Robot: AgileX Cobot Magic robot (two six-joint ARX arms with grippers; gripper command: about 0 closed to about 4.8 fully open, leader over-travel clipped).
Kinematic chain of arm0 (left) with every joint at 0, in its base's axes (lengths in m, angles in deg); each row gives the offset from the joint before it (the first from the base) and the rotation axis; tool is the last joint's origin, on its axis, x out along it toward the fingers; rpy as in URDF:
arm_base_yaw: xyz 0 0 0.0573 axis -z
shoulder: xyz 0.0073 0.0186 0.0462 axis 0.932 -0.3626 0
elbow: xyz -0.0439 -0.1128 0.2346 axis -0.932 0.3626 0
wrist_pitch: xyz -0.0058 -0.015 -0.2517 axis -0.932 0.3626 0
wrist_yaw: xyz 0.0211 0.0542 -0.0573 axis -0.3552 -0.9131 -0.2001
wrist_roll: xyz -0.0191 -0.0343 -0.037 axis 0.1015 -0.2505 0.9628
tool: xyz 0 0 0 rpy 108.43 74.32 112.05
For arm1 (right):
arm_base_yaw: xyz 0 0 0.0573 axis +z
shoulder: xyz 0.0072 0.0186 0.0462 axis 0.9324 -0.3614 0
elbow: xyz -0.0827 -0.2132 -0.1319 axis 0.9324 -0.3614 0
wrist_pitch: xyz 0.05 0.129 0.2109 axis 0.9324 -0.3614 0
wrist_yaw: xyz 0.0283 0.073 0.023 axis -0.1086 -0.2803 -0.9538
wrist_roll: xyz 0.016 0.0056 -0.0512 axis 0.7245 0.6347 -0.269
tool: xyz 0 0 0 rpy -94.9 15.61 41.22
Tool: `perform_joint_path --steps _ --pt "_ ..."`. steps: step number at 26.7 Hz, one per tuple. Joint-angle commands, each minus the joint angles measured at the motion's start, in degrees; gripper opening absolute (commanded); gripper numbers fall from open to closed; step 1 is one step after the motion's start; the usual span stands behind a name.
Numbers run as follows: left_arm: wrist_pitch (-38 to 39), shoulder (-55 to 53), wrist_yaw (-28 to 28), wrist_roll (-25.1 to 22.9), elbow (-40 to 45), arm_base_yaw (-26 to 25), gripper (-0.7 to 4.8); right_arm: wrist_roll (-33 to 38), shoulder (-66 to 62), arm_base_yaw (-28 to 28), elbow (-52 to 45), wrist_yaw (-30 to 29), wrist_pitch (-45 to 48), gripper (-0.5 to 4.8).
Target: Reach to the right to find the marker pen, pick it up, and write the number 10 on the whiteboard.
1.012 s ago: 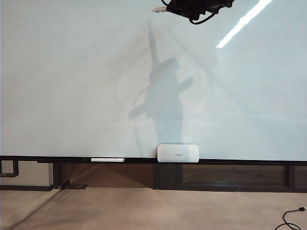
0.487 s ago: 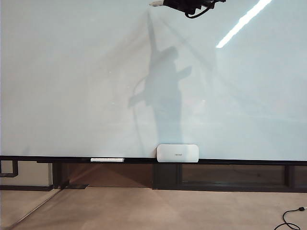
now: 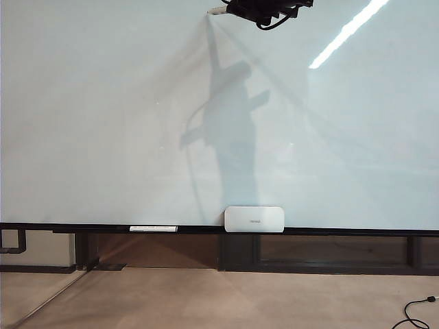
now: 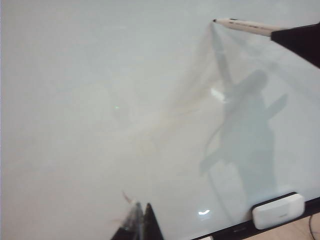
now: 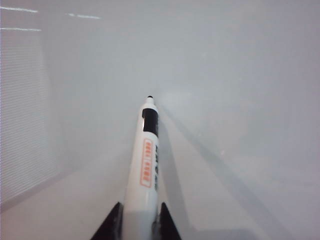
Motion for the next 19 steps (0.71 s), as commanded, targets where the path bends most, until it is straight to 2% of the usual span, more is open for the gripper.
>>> perform_joint_path --steps 1,5,8,19 --pt "-0.4 0.1 0.5 0.3 -0.3 0.0 -0.06 0.1 0.4 0.1 0.5 0.2 1.3 -0.01" --pt "-0.4 0.1 0.6 0.3 -0.3 0.0 -0.06 0.1 0.4 0.1 0.5 0.4 2.4 -0.02" --pt "-0.2 0.1 3.9 1.6 -0.3 0.0 -0.06 0.2 0.4 0.1 0.5 1.2 3.4 -0.02" --pt "-0.5 0.2 7.8 1.6 -0.3 0.0 -0.06 0.1 0.4 0.1 0.6 1.2 3.3 -0.02"
